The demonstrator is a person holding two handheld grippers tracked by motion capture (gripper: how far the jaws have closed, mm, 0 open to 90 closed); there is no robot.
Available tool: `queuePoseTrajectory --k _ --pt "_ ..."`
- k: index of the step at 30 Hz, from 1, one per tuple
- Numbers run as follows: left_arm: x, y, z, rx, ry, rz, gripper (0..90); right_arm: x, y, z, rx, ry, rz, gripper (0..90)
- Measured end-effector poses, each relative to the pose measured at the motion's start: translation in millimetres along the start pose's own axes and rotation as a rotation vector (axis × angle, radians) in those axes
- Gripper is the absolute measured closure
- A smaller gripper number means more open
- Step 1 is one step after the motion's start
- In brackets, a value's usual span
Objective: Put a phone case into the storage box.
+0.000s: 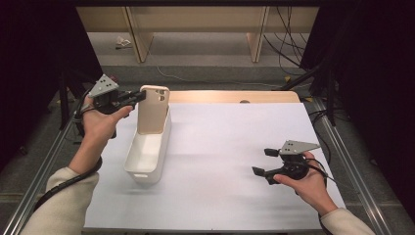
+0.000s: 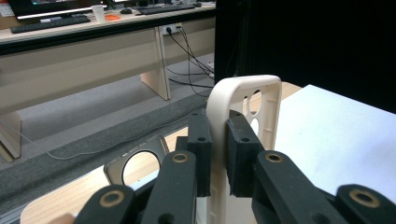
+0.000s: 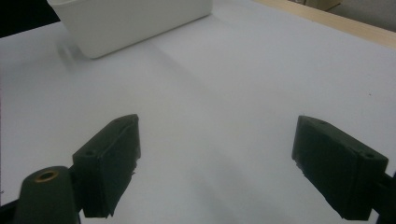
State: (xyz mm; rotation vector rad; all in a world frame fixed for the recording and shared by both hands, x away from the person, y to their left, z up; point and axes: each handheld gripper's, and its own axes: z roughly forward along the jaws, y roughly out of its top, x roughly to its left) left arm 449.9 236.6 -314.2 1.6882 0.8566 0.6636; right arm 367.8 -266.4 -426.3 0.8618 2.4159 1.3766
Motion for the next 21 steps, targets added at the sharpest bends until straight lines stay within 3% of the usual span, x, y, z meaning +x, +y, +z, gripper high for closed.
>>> queuePoseTrajectory --k 21 --pt "12.9 -8.5 17.7 0.007 0.028 0.008 81.3 -0.3 -0.2 0.2 -0.003 0.004 0.001 16.3"
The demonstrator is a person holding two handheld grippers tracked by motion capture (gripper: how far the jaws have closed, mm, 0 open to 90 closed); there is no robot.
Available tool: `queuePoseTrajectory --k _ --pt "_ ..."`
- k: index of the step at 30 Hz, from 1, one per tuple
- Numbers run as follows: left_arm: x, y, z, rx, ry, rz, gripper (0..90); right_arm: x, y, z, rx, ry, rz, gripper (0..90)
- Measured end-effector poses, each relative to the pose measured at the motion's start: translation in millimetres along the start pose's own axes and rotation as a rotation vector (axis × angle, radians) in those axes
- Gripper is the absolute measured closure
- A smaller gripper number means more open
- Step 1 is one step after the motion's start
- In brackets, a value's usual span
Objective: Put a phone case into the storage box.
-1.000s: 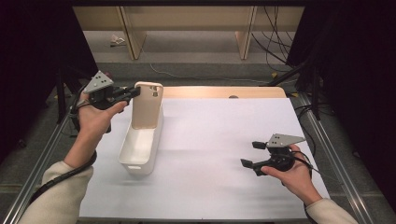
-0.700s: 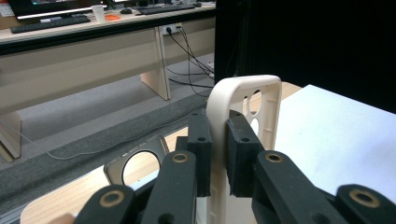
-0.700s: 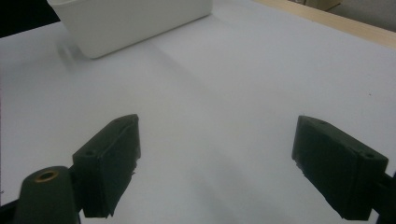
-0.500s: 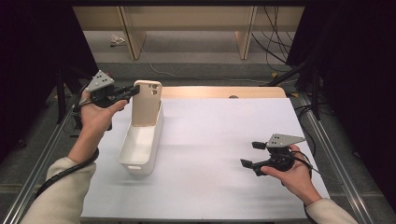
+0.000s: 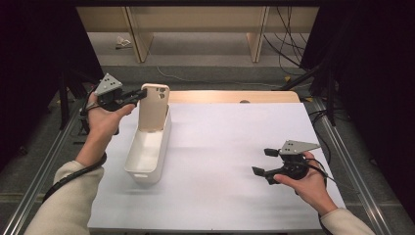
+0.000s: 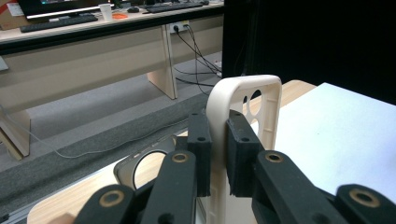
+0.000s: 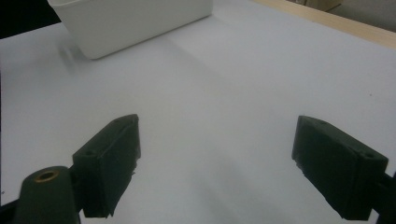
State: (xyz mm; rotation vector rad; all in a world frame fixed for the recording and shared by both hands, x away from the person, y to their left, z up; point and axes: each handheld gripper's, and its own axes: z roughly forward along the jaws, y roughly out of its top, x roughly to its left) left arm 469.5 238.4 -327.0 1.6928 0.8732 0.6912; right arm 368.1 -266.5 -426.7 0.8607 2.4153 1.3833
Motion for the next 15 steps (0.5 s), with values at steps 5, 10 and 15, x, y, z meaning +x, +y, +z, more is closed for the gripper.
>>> queuePoseTrajectory --k 5,10,15 --pt "4.0 -3.8 3.4 -0.003 0.008 -0.013 81.3 0.2 -0.3 0.6 0.004 0.001 -0.001 16.3" --pt "5.3 -5.9 6.4 0.0 0.01 -0.01 81.3 0.0 -0.2 0.4 0.001 0.001 0.001 16.3" --pt "6.6 -6.6 9.6 0.006 0.015 0.0 81.4 0.3 -0.2 0.5 0.003 0.002 -0.001 16.3"
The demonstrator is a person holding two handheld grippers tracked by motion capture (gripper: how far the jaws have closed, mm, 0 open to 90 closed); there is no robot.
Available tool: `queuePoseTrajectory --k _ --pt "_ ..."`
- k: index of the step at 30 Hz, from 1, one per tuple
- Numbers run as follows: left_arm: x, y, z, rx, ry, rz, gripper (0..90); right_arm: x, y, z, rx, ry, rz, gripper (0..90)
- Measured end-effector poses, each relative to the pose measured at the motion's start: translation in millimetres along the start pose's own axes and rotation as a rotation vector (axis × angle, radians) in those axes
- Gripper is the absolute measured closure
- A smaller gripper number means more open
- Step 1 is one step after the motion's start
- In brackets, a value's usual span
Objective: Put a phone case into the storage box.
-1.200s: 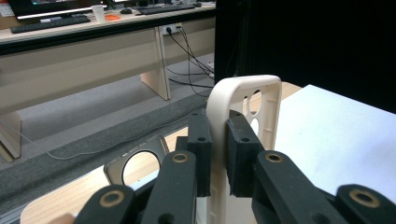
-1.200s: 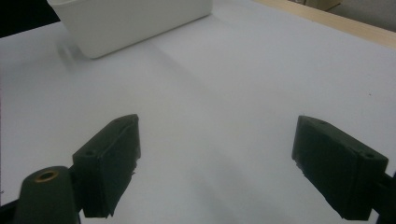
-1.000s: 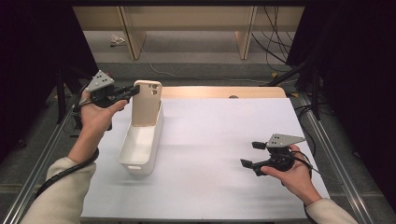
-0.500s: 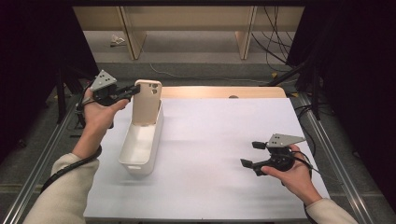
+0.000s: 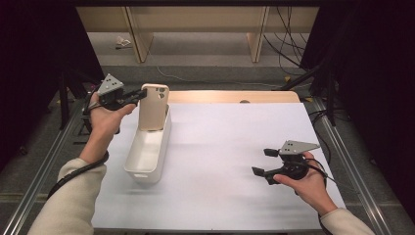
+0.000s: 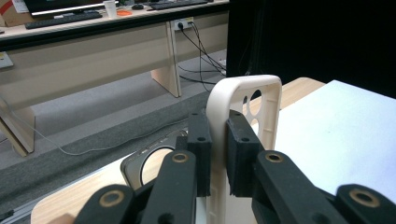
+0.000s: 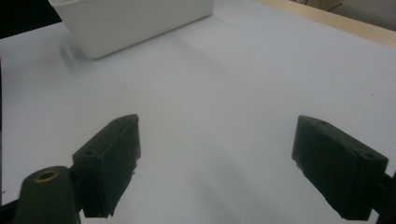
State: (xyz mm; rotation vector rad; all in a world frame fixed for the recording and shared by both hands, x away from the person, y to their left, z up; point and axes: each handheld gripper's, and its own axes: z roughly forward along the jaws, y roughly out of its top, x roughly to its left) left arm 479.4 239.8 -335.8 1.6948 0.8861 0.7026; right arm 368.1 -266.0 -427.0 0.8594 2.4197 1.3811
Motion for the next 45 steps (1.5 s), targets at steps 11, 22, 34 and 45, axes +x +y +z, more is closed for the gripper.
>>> queuePoseTrajectory --k 11,22,34,45 --pt "6.3 -8.9 7.5 0.002 0.023 -0.028 81.3 0.0 0.0 0.2 0.001 0.001 -0.002 16.3" --pt "10.4 -17.9 13.7 0.019 0.046 -0.047 81.3 0.0 0.0 0.3 0.001 0.002 -0.002 16.3" --pt "13.1 -23.3 18.0 0.028 0.056 -0.057 81.3 0.0 -0.1 0.5 0.002 0.002 -0.003 16.3" --pt "14.6 -35.6 26.1 0.045 0.054 -0.08 81.2 -0.2 -0.2 0.8 0.001 0.005 -0.001 16.3"
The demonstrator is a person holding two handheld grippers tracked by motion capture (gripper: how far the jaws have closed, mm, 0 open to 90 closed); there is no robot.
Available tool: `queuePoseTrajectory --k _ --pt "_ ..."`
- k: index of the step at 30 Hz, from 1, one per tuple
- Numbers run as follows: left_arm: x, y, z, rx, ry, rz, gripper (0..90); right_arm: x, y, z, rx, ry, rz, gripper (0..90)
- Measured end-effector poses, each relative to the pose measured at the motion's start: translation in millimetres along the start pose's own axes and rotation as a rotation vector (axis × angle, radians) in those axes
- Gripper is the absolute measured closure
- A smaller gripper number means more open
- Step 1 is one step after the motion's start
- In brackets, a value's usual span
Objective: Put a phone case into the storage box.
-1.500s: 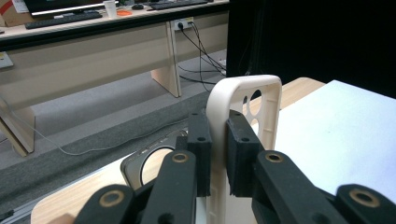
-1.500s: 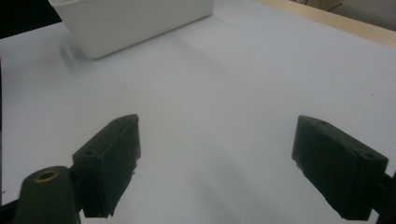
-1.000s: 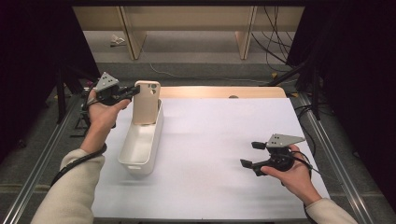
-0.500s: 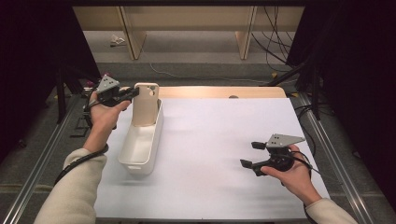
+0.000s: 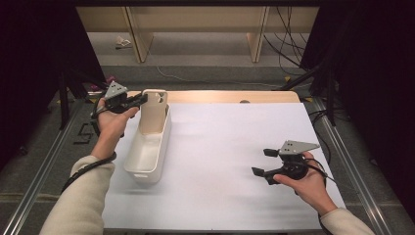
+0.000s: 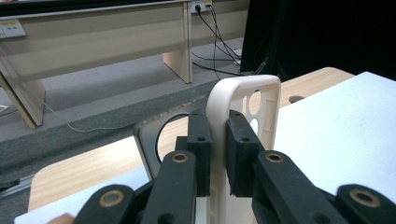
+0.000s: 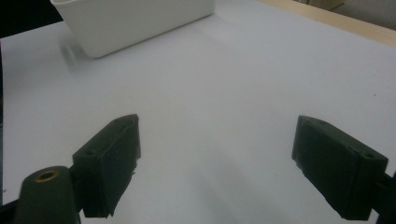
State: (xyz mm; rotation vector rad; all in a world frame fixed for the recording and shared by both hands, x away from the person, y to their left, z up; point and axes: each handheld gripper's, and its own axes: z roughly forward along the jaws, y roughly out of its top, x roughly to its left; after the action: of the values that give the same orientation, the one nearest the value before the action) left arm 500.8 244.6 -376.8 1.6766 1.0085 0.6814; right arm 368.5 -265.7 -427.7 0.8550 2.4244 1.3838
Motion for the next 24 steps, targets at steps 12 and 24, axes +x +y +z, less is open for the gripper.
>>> queuePoseTrajectory --k 12,24 --pt "3.4 -13.2 10.5 0.021 0.002 -0.018 80.9 -0.6 -0.2 0.1 0.001 0.002 -0.002 16.4" --pt "6.0 -16.0 20.2 0.039 0.011 -0.014 80.7 -1.1 -0.4 0.2 0.003 0.003 -0.003 16.4"
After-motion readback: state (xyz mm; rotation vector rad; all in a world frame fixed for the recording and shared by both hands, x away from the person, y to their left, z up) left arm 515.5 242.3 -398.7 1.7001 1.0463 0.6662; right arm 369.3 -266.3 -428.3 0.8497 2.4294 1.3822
